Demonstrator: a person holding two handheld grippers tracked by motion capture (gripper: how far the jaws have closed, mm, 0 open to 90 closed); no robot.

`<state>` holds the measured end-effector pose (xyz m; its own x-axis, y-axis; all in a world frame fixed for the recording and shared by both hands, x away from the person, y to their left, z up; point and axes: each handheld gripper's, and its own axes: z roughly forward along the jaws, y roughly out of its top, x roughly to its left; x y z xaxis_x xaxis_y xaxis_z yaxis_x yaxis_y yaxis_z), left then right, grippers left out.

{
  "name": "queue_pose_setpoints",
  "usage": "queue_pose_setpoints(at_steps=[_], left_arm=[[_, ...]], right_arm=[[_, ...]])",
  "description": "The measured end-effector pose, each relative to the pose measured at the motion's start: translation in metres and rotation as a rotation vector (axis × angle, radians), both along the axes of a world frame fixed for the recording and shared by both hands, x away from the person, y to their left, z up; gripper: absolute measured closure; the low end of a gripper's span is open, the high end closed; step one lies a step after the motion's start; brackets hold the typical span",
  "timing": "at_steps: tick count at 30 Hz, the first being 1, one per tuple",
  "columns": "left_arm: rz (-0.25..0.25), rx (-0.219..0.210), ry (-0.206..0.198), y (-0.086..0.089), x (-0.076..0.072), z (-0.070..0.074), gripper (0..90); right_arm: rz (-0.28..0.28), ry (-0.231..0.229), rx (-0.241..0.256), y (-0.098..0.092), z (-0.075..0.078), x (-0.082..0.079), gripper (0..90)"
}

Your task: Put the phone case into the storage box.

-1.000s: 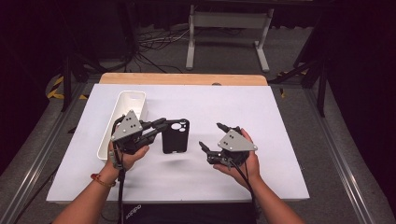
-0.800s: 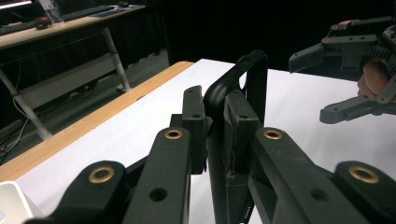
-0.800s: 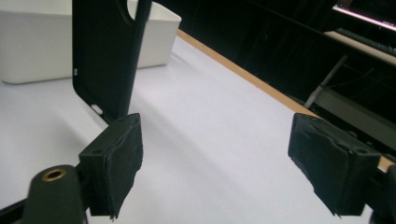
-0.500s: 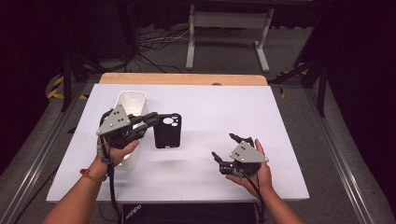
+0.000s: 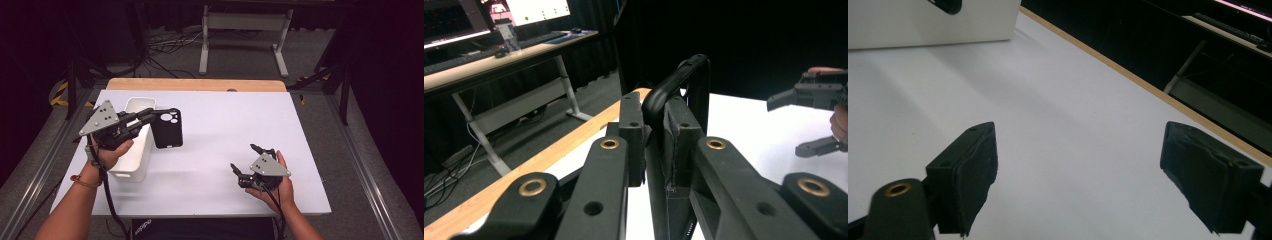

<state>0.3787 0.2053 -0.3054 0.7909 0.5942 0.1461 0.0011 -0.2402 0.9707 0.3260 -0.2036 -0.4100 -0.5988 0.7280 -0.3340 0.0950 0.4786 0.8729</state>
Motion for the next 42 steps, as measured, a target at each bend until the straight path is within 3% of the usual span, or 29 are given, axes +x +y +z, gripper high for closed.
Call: queue_pose_setpoints(at_steps=[15,22,29,35,42], left_arm=[[0.068,-0.037,-0.014,0.022,0.011,0.006,81.2],[0.094,-0.035,-0.025,0.028,0.016,0.011,81.3],[0.128,-0.023,-0.031,0.032,0.02,0.012,81.3],[0.146,-0.012,-0.037,0.039,0.022,0.017,81.3],[0.159,-0.011,-0.041,0.044,0.024,0.021,81.3]], right_arm=[[0.023,-0.007,-0.008,-0.001,-0.004,0.001,16.4],[0.02,-0.005,0.001,-0.004,-0.005,0.001,15.1],[0.015,-0.048,0.048,-0.008,0.002,-0.001,14.1],[0.004,-0.073,0.057,-0.013,0.003,-0.002,14.8],[-0.002,-0.06,0.061,-0.016,0.002,-0.001,14.7]])
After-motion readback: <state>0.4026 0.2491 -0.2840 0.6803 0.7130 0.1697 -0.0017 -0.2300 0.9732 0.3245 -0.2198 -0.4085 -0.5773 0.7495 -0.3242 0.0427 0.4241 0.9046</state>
